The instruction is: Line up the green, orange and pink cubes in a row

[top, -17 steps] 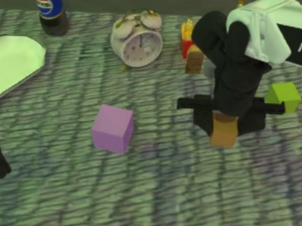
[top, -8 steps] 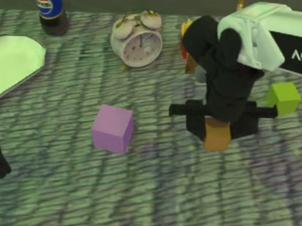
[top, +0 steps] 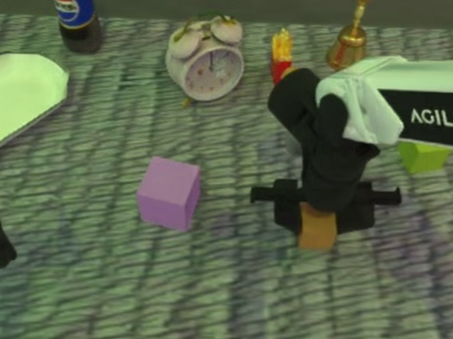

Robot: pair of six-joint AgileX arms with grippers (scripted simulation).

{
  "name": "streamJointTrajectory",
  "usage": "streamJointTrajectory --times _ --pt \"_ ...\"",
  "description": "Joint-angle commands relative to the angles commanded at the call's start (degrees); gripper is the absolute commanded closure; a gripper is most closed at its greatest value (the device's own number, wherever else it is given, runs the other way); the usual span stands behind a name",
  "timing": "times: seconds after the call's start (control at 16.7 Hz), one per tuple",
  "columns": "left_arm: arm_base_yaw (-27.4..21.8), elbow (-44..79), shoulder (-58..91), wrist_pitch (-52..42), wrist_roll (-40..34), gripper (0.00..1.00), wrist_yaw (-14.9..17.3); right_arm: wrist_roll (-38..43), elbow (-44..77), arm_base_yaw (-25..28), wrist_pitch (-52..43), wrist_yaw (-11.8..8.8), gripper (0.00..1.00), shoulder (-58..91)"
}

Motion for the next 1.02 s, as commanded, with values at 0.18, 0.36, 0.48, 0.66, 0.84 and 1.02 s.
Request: streamJointTrajectory --times 0.18,0.36,0.48,0.66,0.84,1.02 --pt "0.0 0.0 0.0 0.0 0.0 0.0 0.0 0.0 0.0 0.0 0.0 0.0 0.92 0.0" --pt "0.0 0.0 0.0 0.0 0.0 0.0 0.0 0.0 0.0 0.0 0.0 0.0 0.7 0.0" --pt "0.0 0.0 0.0 0.0 0.0 0.0 0.0 0.0 0.0 0.0 0.0 0.0 0.55 0.0" --pt "0.0 0.0 0.0 0.0 0.0 0.0 0.0 0.0 0.0 0.0 0.0 0.0 0.32 0.0" --pt "0.0 0.0 0.0 0.0 0.0 0.0 0.0 0.0 0.0 0.0 0.0 0.0 0.1 0.0" --pt "0.0 0.0 0.0 0.0 0.0 0.0 0.0 0.0 0.0 0.0 0.0 0.0 0.0 0.0"
